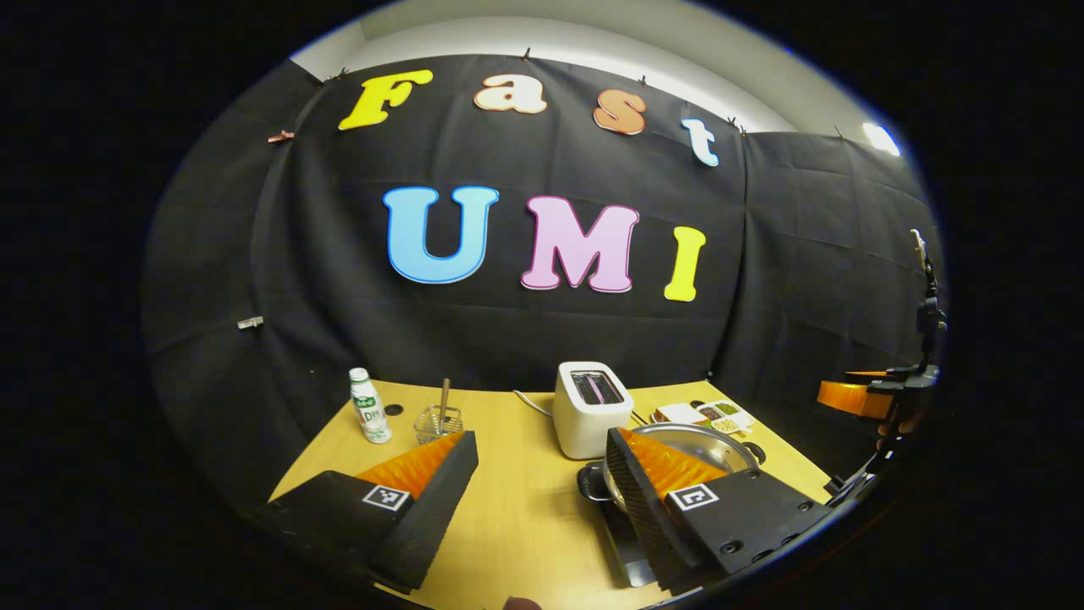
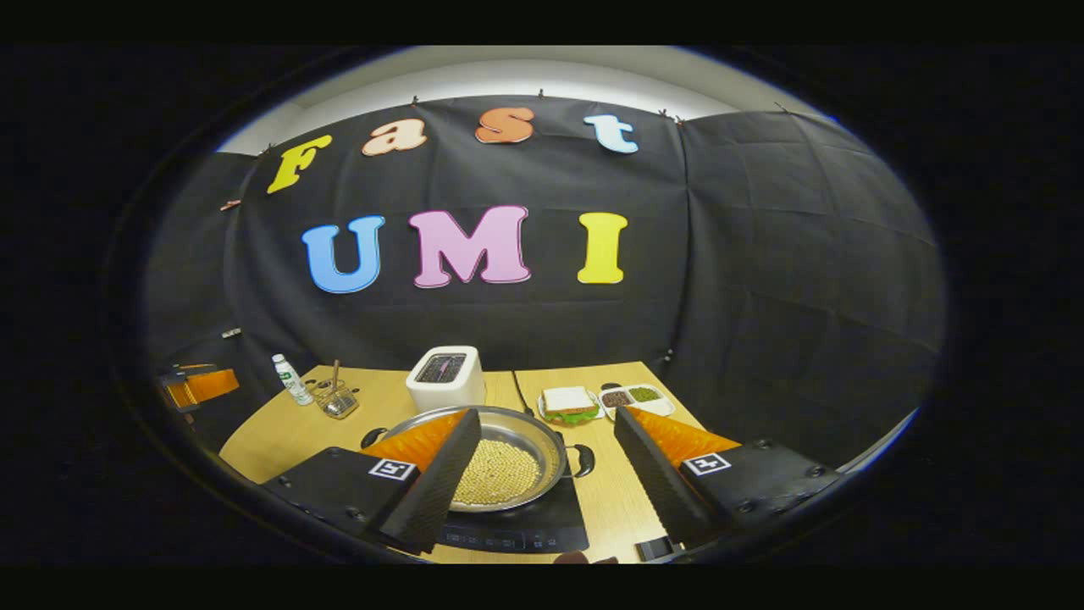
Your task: First push the handle of the pot to place it horizontally, then grasp the pot with both hands and set it on the induction cooktop.
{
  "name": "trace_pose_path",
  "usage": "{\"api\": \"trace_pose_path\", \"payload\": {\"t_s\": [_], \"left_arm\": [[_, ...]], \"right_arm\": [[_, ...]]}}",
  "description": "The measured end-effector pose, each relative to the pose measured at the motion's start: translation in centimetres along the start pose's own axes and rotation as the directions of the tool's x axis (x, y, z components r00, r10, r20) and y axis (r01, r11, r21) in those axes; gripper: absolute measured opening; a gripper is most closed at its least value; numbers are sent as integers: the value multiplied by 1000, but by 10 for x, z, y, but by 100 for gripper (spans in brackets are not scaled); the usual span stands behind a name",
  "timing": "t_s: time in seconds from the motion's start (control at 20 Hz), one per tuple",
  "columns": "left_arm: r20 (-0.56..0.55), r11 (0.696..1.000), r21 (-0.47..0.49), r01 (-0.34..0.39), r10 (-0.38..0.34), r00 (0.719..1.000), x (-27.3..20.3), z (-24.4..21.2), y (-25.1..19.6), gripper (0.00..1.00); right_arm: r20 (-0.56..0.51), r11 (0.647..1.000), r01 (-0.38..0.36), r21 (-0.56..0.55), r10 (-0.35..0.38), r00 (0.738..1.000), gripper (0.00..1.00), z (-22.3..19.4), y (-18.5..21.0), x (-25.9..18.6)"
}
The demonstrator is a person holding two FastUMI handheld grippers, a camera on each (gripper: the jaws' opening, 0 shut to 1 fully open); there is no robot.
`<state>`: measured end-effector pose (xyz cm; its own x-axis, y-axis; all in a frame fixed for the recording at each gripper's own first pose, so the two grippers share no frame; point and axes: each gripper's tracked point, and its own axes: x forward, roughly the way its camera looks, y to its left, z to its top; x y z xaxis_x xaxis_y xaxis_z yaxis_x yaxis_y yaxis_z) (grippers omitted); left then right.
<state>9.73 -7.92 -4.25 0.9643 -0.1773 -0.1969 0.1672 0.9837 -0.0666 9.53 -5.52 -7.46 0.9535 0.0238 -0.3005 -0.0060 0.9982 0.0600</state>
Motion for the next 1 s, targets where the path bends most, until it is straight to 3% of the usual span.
{"api": "trace_pose_path", "payload": {"t_s": [0.15,0.45,1.0], "left_arm": [[67,999,43,-25,23,998,-27,14,17,95],[168,998,39,-49,42,985,-65,32,27,93],[161,1000,26,-17,13,987,-77,24,25,95]], "right_arm": [[54,1000,0,-12,1,999,98,13,17,-21],[169,1000,19,-24,-15,986,98,38,44,-63],[219,998,37,-52,-25,975,98,41,65,-97]]}}
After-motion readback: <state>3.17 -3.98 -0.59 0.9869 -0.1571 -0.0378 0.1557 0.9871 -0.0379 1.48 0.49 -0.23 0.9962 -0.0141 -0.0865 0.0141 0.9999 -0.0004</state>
